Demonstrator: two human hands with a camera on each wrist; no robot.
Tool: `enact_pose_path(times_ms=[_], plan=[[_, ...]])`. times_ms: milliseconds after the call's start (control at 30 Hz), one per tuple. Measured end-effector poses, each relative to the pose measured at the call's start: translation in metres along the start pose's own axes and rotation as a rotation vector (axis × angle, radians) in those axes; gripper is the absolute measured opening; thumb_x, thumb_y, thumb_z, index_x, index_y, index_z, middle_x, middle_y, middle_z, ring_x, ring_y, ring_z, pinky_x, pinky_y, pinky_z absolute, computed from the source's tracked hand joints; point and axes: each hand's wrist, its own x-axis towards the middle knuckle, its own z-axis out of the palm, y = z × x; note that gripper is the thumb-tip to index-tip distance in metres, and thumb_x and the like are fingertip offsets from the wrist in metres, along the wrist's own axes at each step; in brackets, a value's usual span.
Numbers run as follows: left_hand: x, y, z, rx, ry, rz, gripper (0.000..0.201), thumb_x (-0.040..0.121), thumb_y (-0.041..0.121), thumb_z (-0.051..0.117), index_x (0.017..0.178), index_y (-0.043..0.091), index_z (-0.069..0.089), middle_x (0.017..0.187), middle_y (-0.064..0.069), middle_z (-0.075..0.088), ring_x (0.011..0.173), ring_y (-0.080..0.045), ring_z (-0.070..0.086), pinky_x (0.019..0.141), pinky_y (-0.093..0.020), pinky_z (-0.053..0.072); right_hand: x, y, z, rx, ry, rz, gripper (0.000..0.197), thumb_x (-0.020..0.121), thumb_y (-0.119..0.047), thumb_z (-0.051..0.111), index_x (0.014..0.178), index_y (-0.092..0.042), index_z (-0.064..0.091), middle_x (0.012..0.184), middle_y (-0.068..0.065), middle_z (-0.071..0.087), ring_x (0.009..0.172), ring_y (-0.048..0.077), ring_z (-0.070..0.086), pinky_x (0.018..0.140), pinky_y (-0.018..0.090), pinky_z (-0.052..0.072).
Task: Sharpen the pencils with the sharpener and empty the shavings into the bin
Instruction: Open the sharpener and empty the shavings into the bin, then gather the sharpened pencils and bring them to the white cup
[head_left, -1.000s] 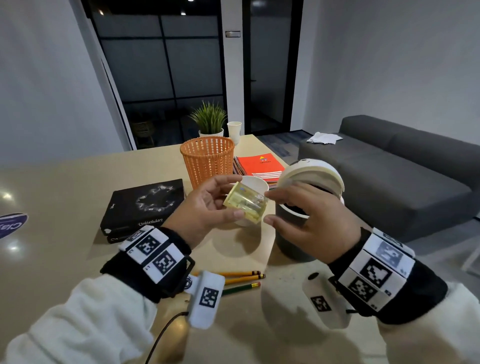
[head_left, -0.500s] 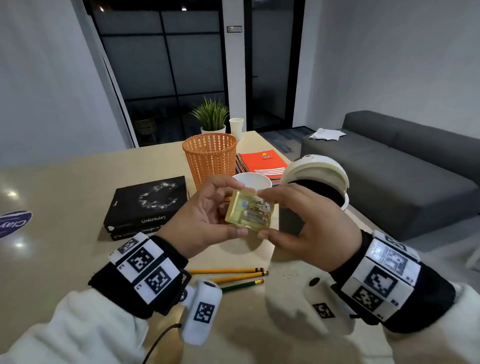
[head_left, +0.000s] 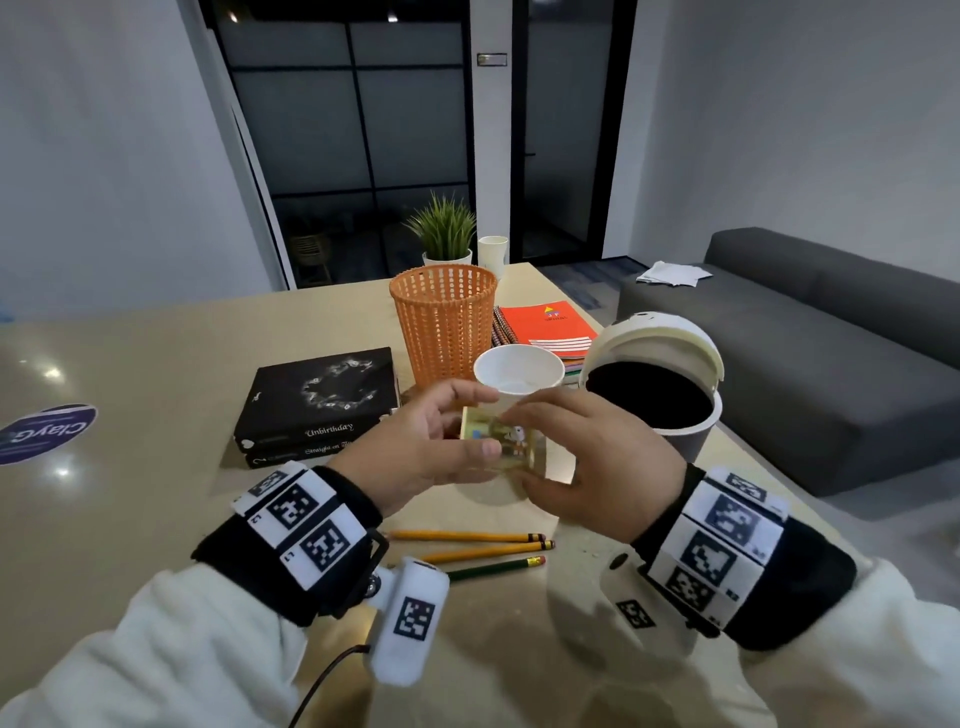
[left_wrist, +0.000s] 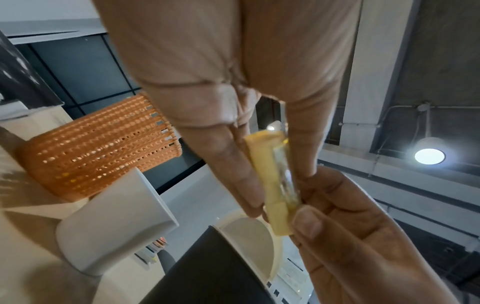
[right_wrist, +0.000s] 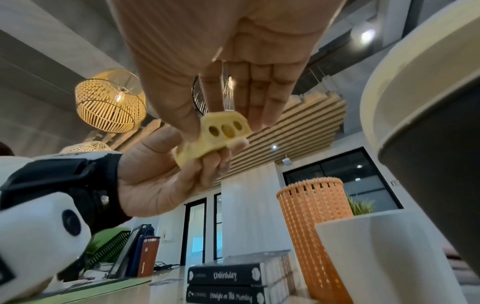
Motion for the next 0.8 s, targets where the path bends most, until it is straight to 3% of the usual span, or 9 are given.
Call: enact_pose_path(times_ms=[100,167,267,367,467,567,733,800], plan=[[0.002,-0.005,-0.011,0.015,0.122,0.003,0.031,0.078,-0.003,0.062,0.103,0.014,0.055,0.096,-0.009,0.065,0.08,-0.015,0.068,0.068,-0.027,0.057,0.003,0.009,0.004,-0.007,-0.048,0.06,0.04,0.075,-0.041,0.055,0.106,-0.018,0.063,0.104,0.0,0.063,0.092,0.023,0.061,0.073,0.036,0.054],[0.003,-0.009,-0.022,-0.021,0.208,0.013,0.025,0.081,-0.006,0.057,0.095,0.014,0.056,0.094,-0.009,0.065,0.075,-0.014,0.068,0.065,-0.026,0.057,0.003,0.016,0.005,-0.029,-0.029,0.108,0.03,0.075,-0.031,0.063,0.101,-0.016,0.066,0.1,0.001,0.064,0.09,0.025,0.062,0.071,0.04,0.055],[0.003,-0.014,-0.039,0.014,0.292,0.005,0.023,0.083,-0.007,0.056,0.089,0.015,0.056,0.095,-0.01,0.063,0.076,-0.016,0.066,0.066,-0.026,0.057,0.004,0.021,0.007,-0.025,-0.092,0.163,0.022,0.076,-0.022,0.065,0.097,-0.016,0.067,0.096,0.002,0.065,0.088,0.026,0.061,0.071,0.036,0.052],[0.002,-0.022,-0.052,0.114,0.322,-0.068,0.019,0.081,-0.002,0.061,0.088,0.015,0.057,0.094,-0.009,0.064,0.081,-0.019,0.063,0.071,-0.03,0.054,0.011,0.017,0.016,-0.041,-0.352,0.189,0.021,0.084,-0.023,0.059,0.104,-0.018,0.064,0.095,-0.001,0.062,0.086,0.02,0.058,0.073,0.028,0.046],[0.0,-0.03,-0.067,0.179,0.343,-0.175,0.017,0.081,0.0,0.063,0.09,0.013,0.057,0.09,-0.008,0.062,0.076,-0.018,0.062,0.064,-0.023,0.054,0.021,0.013,0.028,-0.152,-0.675,0.217,0.024,0.086,-0.032,0.057,0.108,-0.024,0.06,0.089,-0.01,0.054,0.082,0.013,0.051,0.079,0.028,0.048],[-0.004,-0.038,-0.082,0.217,0.383,-0.269,0.019,0.08,0.0,0.064,0.09,0.014,0.055,0.09,-0.008,0.059,0.075,-0.017,0.06,0.065,-0.025,0.053,0.029,0.012,0.042,-0.254,-0.908,0.269,0.035,0.083,-0.04,0.06,0.115,-0.025,0.055,0.103,-0.006,0.057,0.095,0.017,0.054,0.084,0.033,0.049],[-0.008,-0.049,-0.098,0.363,0.477,-0.399,0.028,0.075,0.002,0.071,0.095,0.014,0.056,0.098,-0.01,0.058,0.081,-0.021,0.059,0.063,-0.029,0.055,0.036,0.006,0.065,-0.306,-1.068,0.272,0.054,0.081,-0.041,0.062,0.129,-0.026,0.044,0.124,0.0,0.053,0.107,0.023,0.053,0.088,0.04,0.049],[-0.008,-0.056,-0.105,0.535,0.472,-0.466,0.033,0.069,0.011,0.078,0.093,0.019,0.057,0.101,-0.008,0.061,0.088,-0.022,0.06,0.074,-0.034,0.054,0.038,0.001,0.072,-0.295,-1.106,0.266,0.054,0.08,-0.041,0.064,0.128,-0.025,0.044,0.124,0.0,0.053,0.107,0.024,0.053,0.087,0.039,0.048]])
